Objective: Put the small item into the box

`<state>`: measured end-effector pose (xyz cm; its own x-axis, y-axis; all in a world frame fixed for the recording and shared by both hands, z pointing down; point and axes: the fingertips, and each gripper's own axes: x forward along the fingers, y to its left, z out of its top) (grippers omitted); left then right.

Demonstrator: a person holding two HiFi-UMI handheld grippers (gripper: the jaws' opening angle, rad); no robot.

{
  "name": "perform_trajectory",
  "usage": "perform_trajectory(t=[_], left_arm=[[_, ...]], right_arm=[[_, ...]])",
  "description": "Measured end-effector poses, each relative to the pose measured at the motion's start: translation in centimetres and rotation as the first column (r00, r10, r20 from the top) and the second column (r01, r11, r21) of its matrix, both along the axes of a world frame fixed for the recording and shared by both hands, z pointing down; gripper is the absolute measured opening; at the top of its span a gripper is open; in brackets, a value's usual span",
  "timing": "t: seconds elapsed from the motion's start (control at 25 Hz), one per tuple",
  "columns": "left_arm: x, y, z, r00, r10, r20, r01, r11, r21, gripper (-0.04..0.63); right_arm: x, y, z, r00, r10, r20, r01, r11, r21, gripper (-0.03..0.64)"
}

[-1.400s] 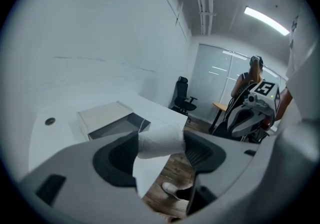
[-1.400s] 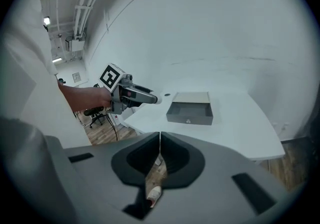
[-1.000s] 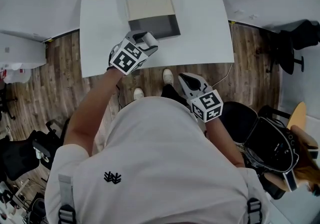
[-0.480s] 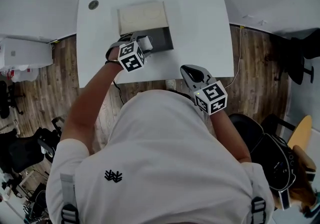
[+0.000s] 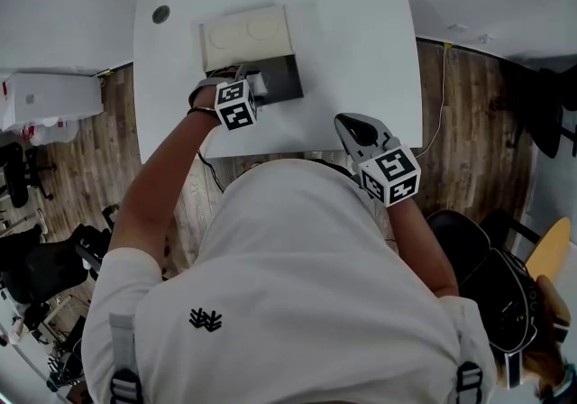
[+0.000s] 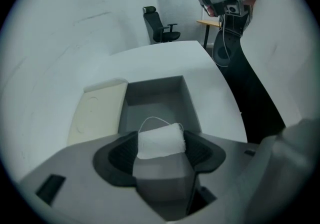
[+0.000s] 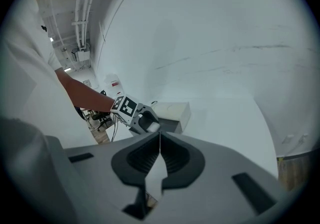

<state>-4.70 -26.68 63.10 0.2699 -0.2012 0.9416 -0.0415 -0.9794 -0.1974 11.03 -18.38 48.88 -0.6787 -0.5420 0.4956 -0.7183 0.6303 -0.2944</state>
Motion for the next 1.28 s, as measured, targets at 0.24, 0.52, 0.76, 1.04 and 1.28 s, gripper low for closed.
perform_trajectory(t=[0.24, 0.52, 0.76, 1.04, 1.28], left_arm=[[-0.9, 0.4, 1.3, 0.999, 0.007, 0.048, -0.005, 0.999, -0.035, 0.291], [-0.6, 0.2, 2.2, 0.997, 0.024, 0.077, -0.019, 0.998, -0.058, 0.296], [-1.5, 1.5, 1.3, 0.996, 0.049, 0.073, -0.043, 0.996, -0.08, 0.304], [-0.2, 0.9, 1.5, 0.997, 0.051, 0.054, -0.044, 0.991, -0.128, 0.305], [0.1, 0.8, 1.2, 0.998, 0.046, 0.044, -0.039, 0.989, -0.142, 0.305]], right_arm=[[0.8, -0.4, 0.4, 1.0, -0.001, 0.004, 0.001, 1.0, -0.01, 0.011], [1.8, -1.4, 0.8, 1.0, -0.006, 0.016, 0.006, 1.0, -0.019, 0.011], [1.1, -0.5, 0.3, 1.0, 0.002, 0.015, -0.002, 1.0, -0.011, 0.011], [2.4, -1.5, 0.8, 1.0, -0.003, 0.021, 0.003, 1.0, -0.015, 0.011], [3.7, -2.3, 0.7, 1.0, 0.013, 0.023, -0.013, 1.0, -0.005, 0.011]])
